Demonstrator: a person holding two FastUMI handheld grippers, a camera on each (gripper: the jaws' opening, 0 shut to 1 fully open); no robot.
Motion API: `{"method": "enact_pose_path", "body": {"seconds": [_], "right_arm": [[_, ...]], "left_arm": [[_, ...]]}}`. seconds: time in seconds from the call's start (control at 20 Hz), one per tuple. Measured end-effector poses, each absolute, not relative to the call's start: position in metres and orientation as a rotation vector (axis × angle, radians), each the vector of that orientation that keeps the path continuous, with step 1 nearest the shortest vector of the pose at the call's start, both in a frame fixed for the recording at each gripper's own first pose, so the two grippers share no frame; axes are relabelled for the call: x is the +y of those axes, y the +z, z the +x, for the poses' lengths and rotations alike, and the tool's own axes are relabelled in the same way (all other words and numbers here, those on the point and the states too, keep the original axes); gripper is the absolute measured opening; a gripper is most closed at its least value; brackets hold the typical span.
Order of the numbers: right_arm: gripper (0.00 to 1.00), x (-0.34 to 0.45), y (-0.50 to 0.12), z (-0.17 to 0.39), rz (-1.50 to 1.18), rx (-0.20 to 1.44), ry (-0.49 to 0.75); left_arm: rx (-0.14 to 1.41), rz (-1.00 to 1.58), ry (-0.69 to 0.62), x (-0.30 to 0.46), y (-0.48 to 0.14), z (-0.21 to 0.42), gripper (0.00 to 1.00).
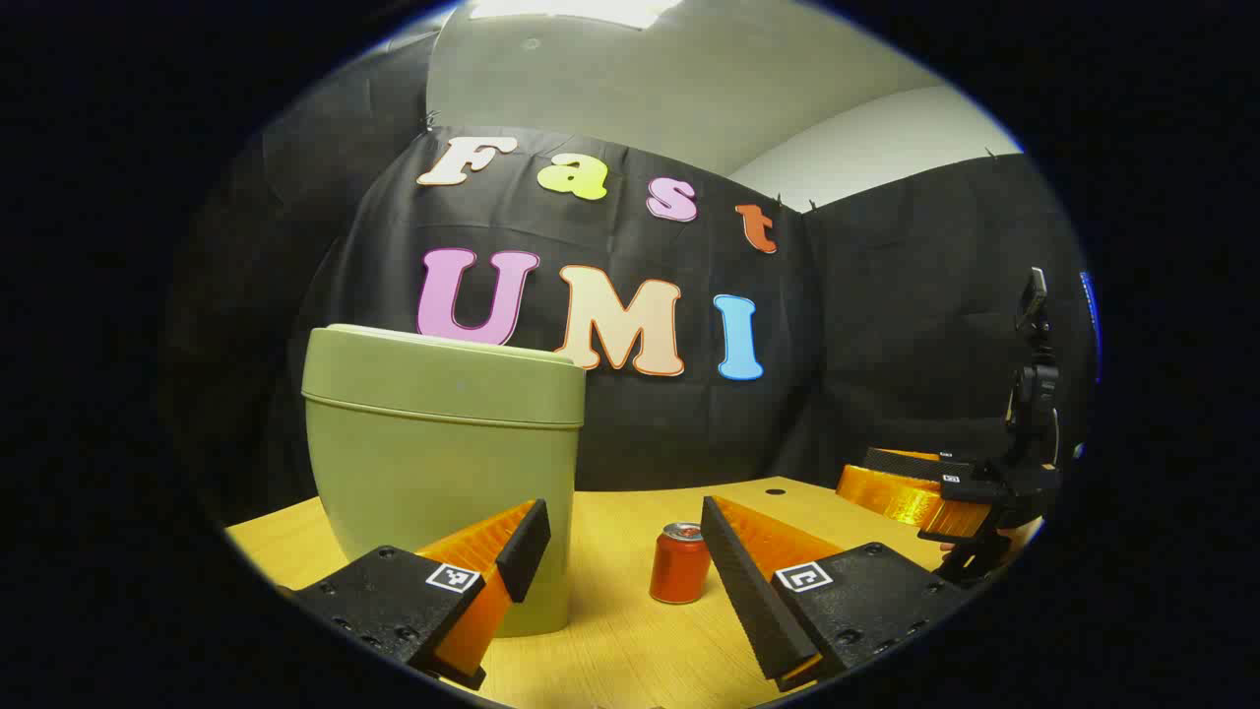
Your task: Press the lid of the desktop garbage bin to open it, pick up the crumpled paper on the desktop and throw it into the bin, then pick up the pop can on the desktop and drop it into the bin, and finally close the garbage bin lid.
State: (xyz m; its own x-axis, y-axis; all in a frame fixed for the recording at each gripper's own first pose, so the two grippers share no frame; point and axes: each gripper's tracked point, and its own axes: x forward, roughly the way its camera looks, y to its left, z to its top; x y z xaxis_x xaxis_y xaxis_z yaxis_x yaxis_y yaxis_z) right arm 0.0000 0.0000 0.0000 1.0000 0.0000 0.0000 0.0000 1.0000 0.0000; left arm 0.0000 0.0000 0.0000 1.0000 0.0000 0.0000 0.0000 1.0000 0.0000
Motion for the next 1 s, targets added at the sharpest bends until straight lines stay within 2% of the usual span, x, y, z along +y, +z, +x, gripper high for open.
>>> {"method": "enact_pose_path", "body": {"seconds": [1.0], "right_arm": [[0.98,-0.0063,0.0014,-0.0045,0.0,0.003,-0.015]], "left_arm": [[-0.028,0.0,0.002,0.0001,0.002,-0.0012,0.93]]}}
